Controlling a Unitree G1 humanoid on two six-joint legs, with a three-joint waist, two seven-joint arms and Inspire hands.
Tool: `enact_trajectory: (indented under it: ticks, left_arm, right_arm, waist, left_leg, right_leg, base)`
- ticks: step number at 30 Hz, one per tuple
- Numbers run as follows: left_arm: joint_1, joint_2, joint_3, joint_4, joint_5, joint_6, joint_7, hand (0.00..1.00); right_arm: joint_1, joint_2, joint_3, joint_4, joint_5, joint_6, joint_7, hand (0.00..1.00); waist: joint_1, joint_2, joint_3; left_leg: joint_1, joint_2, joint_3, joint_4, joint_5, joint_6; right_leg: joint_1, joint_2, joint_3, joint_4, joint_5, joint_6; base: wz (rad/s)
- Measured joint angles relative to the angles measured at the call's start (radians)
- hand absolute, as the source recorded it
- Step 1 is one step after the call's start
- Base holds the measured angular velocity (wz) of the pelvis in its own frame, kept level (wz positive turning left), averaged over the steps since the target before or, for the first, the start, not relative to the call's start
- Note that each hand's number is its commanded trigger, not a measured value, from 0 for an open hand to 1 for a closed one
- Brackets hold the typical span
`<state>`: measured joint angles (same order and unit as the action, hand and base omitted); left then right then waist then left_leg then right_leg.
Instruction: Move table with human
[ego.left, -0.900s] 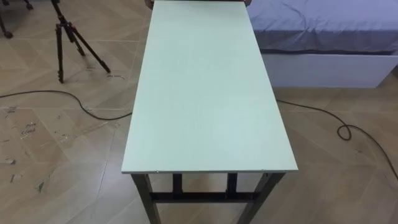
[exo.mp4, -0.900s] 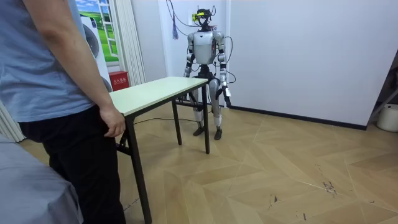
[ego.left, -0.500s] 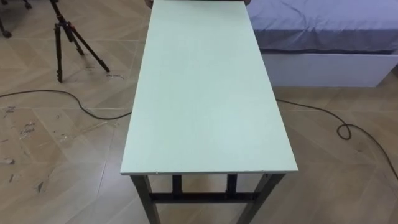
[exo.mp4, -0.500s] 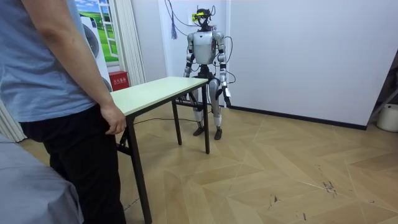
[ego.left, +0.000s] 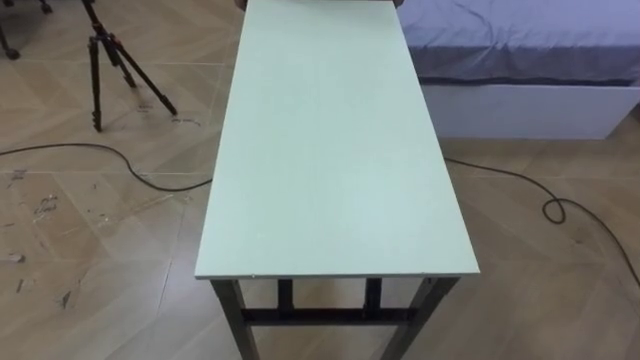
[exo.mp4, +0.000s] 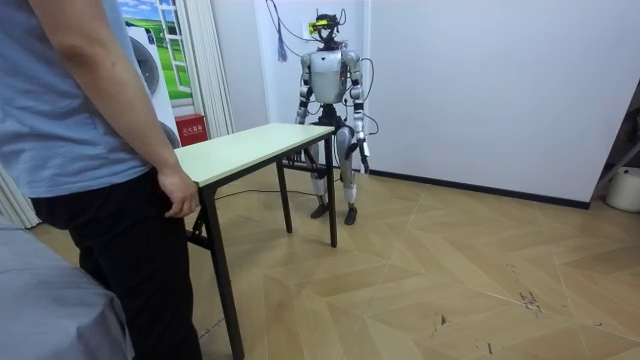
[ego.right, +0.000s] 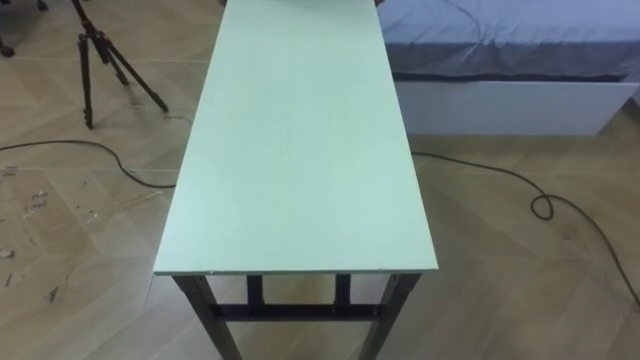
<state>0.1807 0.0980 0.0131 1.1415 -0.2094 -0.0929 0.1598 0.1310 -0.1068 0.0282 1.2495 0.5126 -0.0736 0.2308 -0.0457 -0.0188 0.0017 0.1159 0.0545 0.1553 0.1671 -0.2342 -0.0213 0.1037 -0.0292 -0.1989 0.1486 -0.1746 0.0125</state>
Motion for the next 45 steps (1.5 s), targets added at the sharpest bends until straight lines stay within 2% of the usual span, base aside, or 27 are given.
enact_trajectory:
  ticks: [4,9,13,14,18,21,25,28,31,35,39,45]
  left_arm:
    - [-0.013,0.000,-0.037,-0.001,-0.113,0.001,-0.061,0.00]
    - [-0.034,0.000,-0.039,-0.028,-0.262,0.011,-0.149,0.00]
    - [-0.032,0.009,-0.098,-0.077,-0.423,0.025,-0.200,0.00]
    - [-0.030,0.009,-0.105,-0.087,-0.433,0.030,-0.207,0.00]
    - [-0.005,0.007,-0.133,-0.205,-0.515,0.078,-0.246,0.00]
    - [-0.002,0.006,-0.175,-0.271,-0.589,0.093,-0.294,0.00]
    - [0.039,0.009,-0.225,-0.426,-0.742,0.121,-0.313,0.00]
    - [0.061,0.012,-0.252,-0.544,-0.807,0.132,-0.315,0.00]
    - [0.062,0.016,-0.289,-0.627,-0.822,0.137,-0.317,0.00]
    - [0.061,0.029,-0.335,-0.662,-0.822,0.141,-0.319,0.00]
    - [0.066,0.042,-0.337,-0.706,-0.822,0.167,-0.319,0.00]
    - [0.064,0.055,-0.340,-0.780,-0.822,0.175,-0.319,0.00]
  right_arm:
    - [-0.012,0.000,0.022,-0.002,0.053,0.003,0.057,0.00]
    - [-0.009,-0.006,0.024,-0.067,0.119,0.020,0.114,0.00]
    - [0.008,-0.009,0.030,-0.169,0.191,0.045,0.132,0.00]
    - [0.013,-0.008,0.031,-0.189,0.197,0.046,0.135,0.00]
    - [0.063,-0.007,0.051,-0.372,0.280,0.082,0.161,0.00]
    - [0.069,-0.007,0.081,-0.447,0.355,0.097,0.208,0.00]
    - [0.103,-0.003,0.115,-0.570,0.444,0.125,0.224,0.00]
    - [0.136,-0.001,0.141,-0.684,0.502,0.140,0.231,0.00]
    - [0.135,0.002,0.166,-0.758,0.510,0.151,0.240,0.00]
    - [0.123,0.001,0.192,-0.786,0.511,0.161,0.249,0.00]
    - [0.123,-0.002,0.202,-0.818,0.511,0.163,0.245,0.00]
    - [0.110,-0.004,0.220,-0.839,0.512,0.163,0.245,0.00]
  waist:
    - [0.003,0.006,0.0058]
    - [0.017,0.010,0.0047]
    - [0.024,0.012,0.0048]
    - [0.024,0.013,0.0048]
    - [0.026,0.018,0.0058]
    - [0.025,0.026,0.0021]
    - [0.022,0.026,0.0026]
    - [0.018,0.023,0.0045]
    - [0.015,0.024,0.0051]
    - [0.005,0.025,0.0060]
    - [-0.003,0.021,0.0105]
    - [-0.007,0.016,0.0094]
  left_leg:
    - [-0.004,0.002,0.001,0.001,0.000,0.000]
    - [-0.008,0.001,0.004,0.003,0.000,0.000]
    - [-0.010,0.001,0.003,0.004,0.000,0.000]
    - [-0.010,0.001,0.003,0.004,0.000,0.000]
    - [-0.020,0.001,-0.001,0.013,0.000,0.000]
    - [-0.016,0.001,-0.002,0.013,0.000,0.000]
    - [-0.018,0.001,-0.005,0.016,0.000,0.000]
    - [-0.017,0.001,-0.005,0.017,0.000,0.000]
    - [-0.017,0.001,-0.005,0.017,0.000,0.000]
    - [-0.017,0.001,-0.005,0.017,0.000,0.000]
    - [-0.018,0.001,-0.005,0.017,0.000,0.000]
    - [-0.016,0.001,-0.004,0.016,0.000,0.000]
  right_leg:
    - [-0.003,0.000,-0.015,0.001,0.000,0.000]
    - [-0.008,-0.003,-0.016,0.004,0.000,0.000]
    - [-0.008,-0.003,-0.018,0.005,0.000,0.000]
    - [-0.007,-0.003,-0.019,0.005,0.000,0.000]
    - [-0.011,-0.004,-0.024,0.007,0.000,0.000]
    - [-0.005,-0.004,-0.026,0.007,0.000,0.000]
    - [-0.006,-0.004,-0.027,0.007,0.000,0.000]
    - [-0.004,-0.004,-0.026,0.008,0.000,0.000]
    - [-0.004,-0.004,-0.026,0.009,0.000,0.000]
    - [-0.004,-0.004,-0.026,0.011,0.000,0.000]
    - [-0.005,-0.004,-0.026,0.011,0.000,0.000]
    - [-0.005,-0.004,-0.024,0.011,0.000,0.000]
  base:
    - [0.01]
    - [0.00]
    - [0.01]
    - [0.05]
    - [0.04]
    - [0.01]
    - [0.02]
    - [0.00]
    - [0.00]
    - [0.00]
    - [0.00]
    - [0.00]
